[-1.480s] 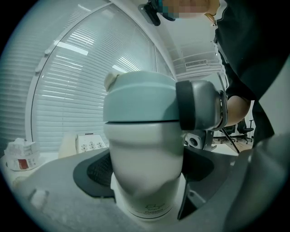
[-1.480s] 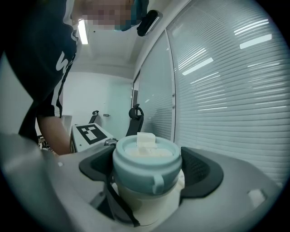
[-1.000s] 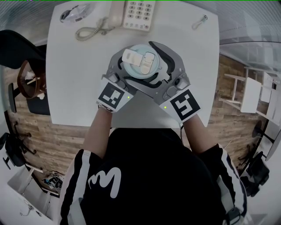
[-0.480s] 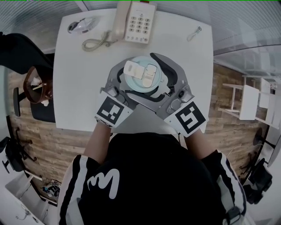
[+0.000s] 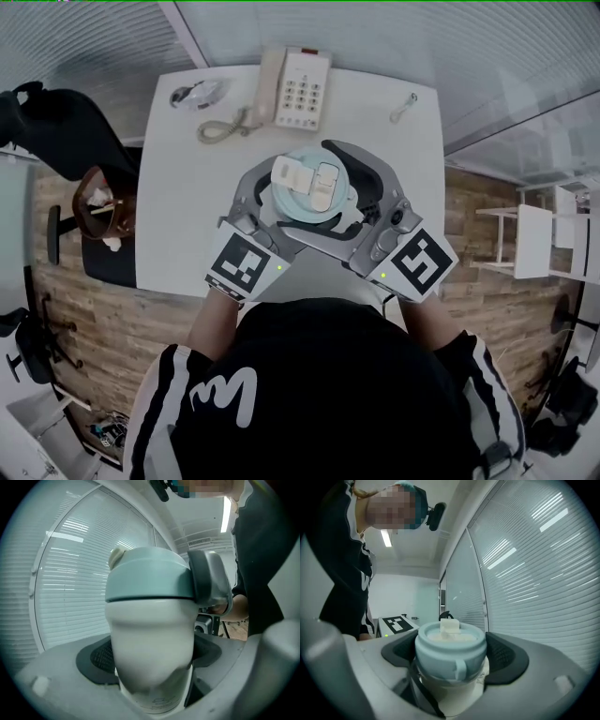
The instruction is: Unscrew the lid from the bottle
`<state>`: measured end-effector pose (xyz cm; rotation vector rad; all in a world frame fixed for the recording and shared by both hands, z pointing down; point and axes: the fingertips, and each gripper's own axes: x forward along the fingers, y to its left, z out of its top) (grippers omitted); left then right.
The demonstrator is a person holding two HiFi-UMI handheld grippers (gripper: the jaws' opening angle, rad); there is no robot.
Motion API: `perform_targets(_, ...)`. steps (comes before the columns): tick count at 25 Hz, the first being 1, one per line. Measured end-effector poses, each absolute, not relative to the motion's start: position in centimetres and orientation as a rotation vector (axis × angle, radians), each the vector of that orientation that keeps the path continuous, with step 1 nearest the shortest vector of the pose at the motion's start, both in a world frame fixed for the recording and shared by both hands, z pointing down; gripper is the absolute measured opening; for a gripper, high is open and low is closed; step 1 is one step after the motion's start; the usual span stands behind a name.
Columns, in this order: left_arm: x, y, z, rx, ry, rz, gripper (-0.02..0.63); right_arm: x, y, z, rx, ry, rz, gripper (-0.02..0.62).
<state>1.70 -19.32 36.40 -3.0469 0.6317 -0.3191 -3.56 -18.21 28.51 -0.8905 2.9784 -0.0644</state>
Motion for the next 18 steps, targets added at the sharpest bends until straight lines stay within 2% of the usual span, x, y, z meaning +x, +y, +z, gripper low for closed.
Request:
perform_targets(8, 2.0, -16.2, 34.3, -3.095, 0.436, -0.296, 0.436, -4.3, -14.7, 26.7, -0.509, 3.116, 0.017, 0.44)
perform_targets(18, 3.7, -11.6, 31.3, -3.141, 0.007, -0.243, 0.436, -2.9, -10.3, 24.3, 0.353, 3.15, -0.021, 0.442)
